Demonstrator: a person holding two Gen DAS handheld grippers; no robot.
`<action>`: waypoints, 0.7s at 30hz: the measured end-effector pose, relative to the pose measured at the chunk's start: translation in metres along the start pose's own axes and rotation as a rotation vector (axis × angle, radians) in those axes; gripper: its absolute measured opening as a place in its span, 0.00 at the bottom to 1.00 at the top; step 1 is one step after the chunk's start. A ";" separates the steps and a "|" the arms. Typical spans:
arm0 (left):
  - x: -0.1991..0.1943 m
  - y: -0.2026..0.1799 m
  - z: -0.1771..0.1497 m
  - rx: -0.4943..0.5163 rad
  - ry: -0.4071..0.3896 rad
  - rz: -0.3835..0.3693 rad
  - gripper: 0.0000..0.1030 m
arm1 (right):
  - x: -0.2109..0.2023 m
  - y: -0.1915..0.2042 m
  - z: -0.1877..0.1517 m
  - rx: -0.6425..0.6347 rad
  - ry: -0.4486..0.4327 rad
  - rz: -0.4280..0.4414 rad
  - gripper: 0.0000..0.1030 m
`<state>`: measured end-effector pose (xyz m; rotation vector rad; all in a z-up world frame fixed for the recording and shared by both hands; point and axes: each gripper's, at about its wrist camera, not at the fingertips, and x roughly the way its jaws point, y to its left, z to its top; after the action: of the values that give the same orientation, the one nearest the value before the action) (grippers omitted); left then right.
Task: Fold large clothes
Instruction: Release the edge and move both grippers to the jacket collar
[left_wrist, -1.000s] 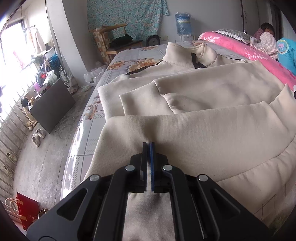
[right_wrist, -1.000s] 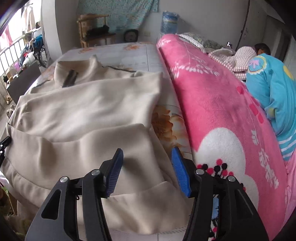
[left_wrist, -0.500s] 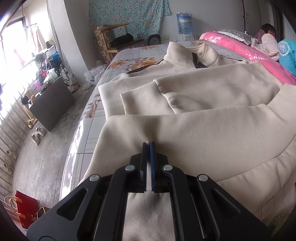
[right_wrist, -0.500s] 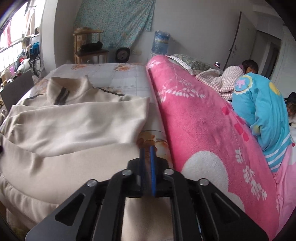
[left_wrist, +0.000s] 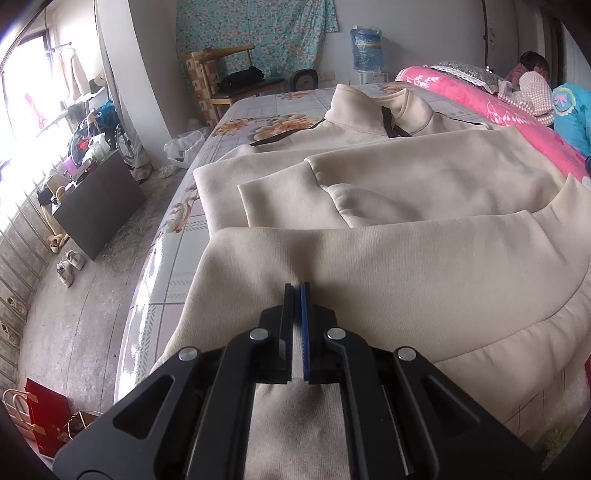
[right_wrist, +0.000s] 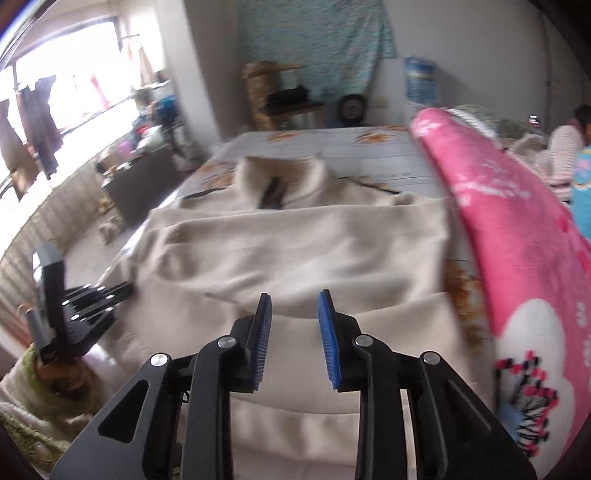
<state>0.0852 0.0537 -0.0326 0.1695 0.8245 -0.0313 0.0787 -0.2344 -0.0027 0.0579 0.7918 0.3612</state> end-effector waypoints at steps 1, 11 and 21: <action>0.000 0.002 0.000 -0.013 0.002 -0.012 0.03 | 0.013 0.012 -0.001 -0.020 0.033 0.050 0.26; -0.038 0.030 -0.007 -0.075 -0.040 -0.336 0.06 | 0.091 0.054 -0.022 -0.106 0.206 0.016 0.25; -0.036 0.019 -0.039 -0.109 0.058 -0.358 0.06 | 0.081 0.055 -0.017 -0.125 0.199 -0.010 0.25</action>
<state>0.0342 0.0776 -0.0298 -0.0822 0.9044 -0.3180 0.1024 -0.1566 -0.0603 -0.1002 0.9637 0.4106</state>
